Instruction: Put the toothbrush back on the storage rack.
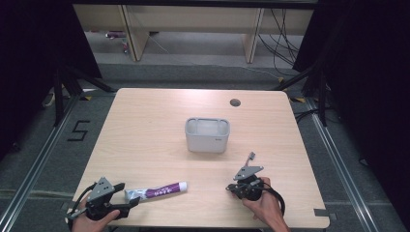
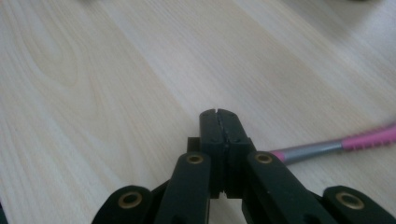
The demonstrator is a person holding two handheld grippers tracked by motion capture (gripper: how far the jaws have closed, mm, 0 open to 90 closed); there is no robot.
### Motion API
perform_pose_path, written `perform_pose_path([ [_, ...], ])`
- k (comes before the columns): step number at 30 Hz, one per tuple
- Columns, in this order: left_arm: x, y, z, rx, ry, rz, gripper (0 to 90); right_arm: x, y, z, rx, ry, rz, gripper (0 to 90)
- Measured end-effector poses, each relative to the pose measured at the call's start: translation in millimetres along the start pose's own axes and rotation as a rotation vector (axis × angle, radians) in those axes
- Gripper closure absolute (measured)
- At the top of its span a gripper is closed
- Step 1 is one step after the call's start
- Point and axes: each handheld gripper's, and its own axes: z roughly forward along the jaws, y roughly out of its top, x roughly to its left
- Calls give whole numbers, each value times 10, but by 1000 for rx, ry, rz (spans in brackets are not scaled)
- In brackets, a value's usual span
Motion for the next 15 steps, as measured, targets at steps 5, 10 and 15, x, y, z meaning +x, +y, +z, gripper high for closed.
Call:
perform_pose_path([
  [5,1,-1,-1,6,5,3,211,-21,-120,-101,5,-11,11,898],
  [10,0,-2,3,4,1,2,211,-59,-205,-186,5,-22,35,897],
  [15,-1,-3,5,5,1,0,211,-122,-288,-257,11,-41,37,897],
])
